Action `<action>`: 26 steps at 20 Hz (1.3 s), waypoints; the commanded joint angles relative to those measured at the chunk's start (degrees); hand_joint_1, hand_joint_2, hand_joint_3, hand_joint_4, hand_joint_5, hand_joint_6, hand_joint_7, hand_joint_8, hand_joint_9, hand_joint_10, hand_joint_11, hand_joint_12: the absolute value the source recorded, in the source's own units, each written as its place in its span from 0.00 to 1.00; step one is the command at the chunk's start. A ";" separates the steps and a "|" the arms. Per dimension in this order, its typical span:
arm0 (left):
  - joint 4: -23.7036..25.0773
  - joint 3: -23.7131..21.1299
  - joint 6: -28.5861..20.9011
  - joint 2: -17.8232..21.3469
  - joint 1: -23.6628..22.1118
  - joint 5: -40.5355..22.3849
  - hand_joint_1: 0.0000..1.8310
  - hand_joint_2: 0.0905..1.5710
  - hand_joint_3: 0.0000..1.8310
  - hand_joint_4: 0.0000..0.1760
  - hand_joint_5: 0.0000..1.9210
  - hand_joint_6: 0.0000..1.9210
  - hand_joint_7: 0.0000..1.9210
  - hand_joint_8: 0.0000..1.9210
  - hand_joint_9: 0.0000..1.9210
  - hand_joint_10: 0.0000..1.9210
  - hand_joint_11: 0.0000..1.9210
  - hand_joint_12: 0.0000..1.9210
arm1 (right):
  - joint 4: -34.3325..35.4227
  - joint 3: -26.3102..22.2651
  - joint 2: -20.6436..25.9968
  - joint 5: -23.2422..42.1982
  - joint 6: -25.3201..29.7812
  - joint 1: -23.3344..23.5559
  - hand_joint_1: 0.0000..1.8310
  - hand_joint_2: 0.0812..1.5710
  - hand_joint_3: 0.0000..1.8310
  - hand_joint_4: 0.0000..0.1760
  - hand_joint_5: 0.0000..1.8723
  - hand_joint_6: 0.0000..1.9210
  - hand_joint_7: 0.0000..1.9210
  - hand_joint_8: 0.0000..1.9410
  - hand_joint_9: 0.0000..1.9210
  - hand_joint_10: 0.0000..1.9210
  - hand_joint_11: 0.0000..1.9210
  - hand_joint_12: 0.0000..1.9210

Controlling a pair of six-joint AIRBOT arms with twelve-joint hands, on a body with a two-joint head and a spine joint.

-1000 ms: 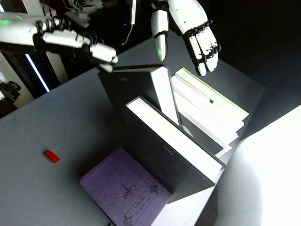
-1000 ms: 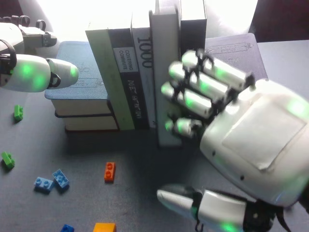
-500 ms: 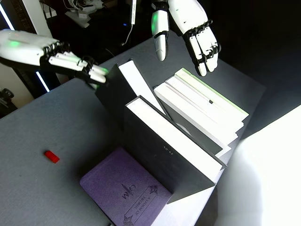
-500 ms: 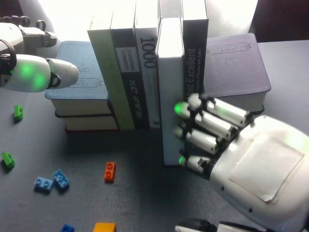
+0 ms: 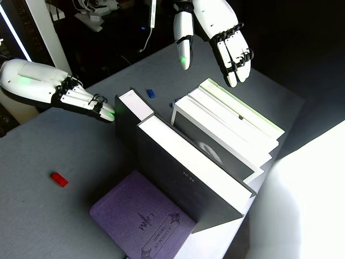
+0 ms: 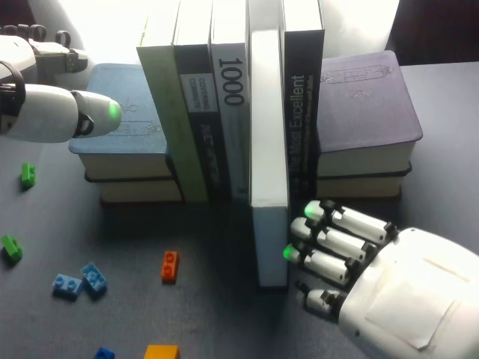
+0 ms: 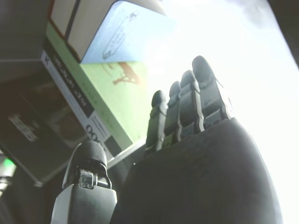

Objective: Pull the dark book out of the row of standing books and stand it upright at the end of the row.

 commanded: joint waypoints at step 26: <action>2.91 -0.08 0.13 0.45 -0.62 -1.30 0.07 0.84 0.00 0.00 0.41 0.32 0.41 0.54 0.33 0.77 0.18 1.00 | 18.75 -9.02 7.59 12.30 -8.12 19.12 0.04 0.78 0.00 0.00 0.36 0.55 0.35 0.59 0.26 0.75 0.10 0.97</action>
